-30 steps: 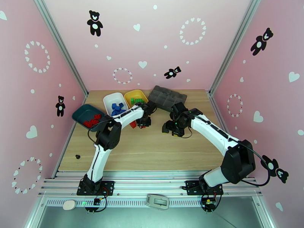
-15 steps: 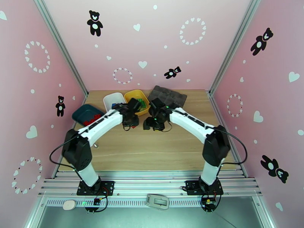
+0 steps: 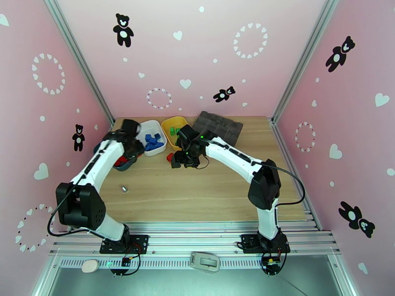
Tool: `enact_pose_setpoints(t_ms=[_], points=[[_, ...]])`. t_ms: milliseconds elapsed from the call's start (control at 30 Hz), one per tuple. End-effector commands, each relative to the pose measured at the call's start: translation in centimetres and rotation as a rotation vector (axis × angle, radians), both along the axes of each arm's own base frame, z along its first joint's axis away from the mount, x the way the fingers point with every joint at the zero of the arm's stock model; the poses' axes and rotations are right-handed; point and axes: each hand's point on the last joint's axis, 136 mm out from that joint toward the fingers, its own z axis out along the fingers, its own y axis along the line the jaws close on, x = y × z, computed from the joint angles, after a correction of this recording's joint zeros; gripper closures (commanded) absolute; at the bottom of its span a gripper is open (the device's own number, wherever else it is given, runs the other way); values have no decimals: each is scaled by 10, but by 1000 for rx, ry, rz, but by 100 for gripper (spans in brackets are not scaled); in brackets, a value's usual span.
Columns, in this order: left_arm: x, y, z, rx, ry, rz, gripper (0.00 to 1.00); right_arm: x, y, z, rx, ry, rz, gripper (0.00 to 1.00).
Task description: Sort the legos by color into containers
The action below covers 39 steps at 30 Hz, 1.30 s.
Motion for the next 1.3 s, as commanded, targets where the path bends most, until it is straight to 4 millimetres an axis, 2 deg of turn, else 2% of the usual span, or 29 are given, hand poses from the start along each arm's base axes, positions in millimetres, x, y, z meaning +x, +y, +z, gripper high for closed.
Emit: enact_pose_setpoints(t_ms=[0, 100, 233, 333, 500, 533, 633, 667, 733, 900, 1000, 1133, 1267], points=[[-14, 33, -15, -31, 59, 127, 68, -4, -6, -3, -33, 11, 16, 37], [-14, 59, -26, -34, 92, 189, 67, -7, -9, -6, -42, 15, 19, 37], [-6, 79, -36, -36, 126, 220, 67, -9, -13, -8, -53, 17, 16, 37], [1, 88, -42, -38, 141, 229, 66, -10, -16, -9, -60, 21, 15, 37], [15, 89, -47, -50, 144, 216, 63, -9, -23, -10, -68, 20, 4, 37], [17, 88, -47, -56, 141, 215, 58, -8, -24, -10, -70, 19, 1, 36], [22, 88, -45, -64, 132, 213, 36, -6, -28, -10, -75, 17, -9, 36], [22, 87, -44, -67, 128, 212, 31, -5, -31, -11, -79, 18, -14, 36], [21, 86, -43, -69, 123, 209, 30, -4, -33, -11, -80, 16, -21, 36], [16, 76, -38, -71, 108, 191, 29, 0, -37, -14, -82, 20, -36, 35], [15, 61, -31, -69, 92, 154, 29, 4, -41, -15, -83, 23, -48, 35], [11, 32, -22, -64, 78, 99, 28, 12, -47, -17, -92, 18, -69, 34], [5, -7, -19, -67, 72, 28, 27, 21, -59, -23, -105, 22, -106, 33]])
